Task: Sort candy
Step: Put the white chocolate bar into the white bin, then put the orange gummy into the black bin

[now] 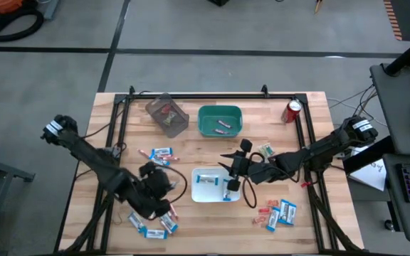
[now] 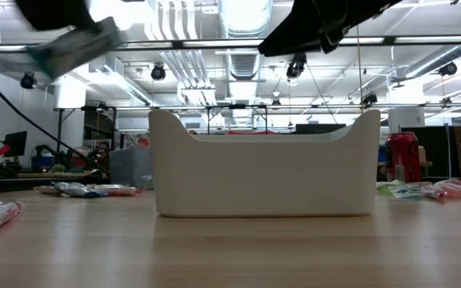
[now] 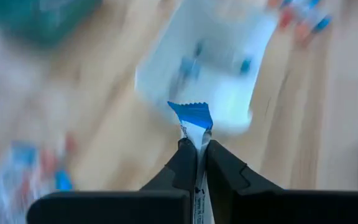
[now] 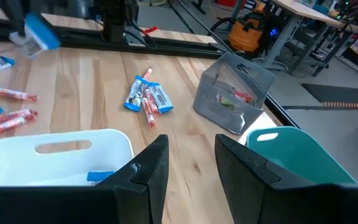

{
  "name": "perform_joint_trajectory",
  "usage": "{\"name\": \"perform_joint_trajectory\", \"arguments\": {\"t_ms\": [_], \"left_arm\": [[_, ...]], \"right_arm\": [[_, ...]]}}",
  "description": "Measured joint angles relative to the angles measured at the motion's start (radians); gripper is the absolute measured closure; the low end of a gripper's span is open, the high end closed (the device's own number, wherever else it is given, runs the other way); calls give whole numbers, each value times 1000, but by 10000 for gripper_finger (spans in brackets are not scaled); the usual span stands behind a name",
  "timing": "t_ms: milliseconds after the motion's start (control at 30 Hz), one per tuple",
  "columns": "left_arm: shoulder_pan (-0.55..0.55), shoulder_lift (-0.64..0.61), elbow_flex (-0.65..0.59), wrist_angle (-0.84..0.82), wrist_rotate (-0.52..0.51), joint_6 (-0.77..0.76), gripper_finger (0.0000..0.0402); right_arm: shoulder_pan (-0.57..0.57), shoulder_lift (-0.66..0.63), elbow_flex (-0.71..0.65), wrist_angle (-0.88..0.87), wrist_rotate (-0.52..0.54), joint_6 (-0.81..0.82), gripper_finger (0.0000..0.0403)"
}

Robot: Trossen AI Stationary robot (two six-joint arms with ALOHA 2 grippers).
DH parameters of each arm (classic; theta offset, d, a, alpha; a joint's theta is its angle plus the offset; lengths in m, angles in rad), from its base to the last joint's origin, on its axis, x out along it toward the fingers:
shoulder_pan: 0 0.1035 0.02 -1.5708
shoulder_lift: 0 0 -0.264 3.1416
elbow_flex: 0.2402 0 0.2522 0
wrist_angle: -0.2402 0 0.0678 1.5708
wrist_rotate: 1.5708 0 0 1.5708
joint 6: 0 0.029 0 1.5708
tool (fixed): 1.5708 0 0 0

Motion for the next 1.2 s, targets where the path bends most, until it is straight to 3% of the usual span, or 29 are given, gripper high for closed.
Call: {"name": "perform_joint_trajectory", "arguments": {"t_ms": [133,233,467,767,1200], "left_arm": [[77,-33,-9,248,-15,348,401],[141,-25,-19,411,30,571,401],[252,71,-23,662,157,836,402],[311,245,-23,780,247,847,397],[324,323,-23,784,255,777,315]], "right_arm": [[4,-34,16,-5,-70,0,278],[9,-69,25,-20,-119,1,277],[40,-153,34,-76,-127,13,278],[84,-192,34,-87,-127,12,278],[91,-192,34,-220,-127,220,278]]}}
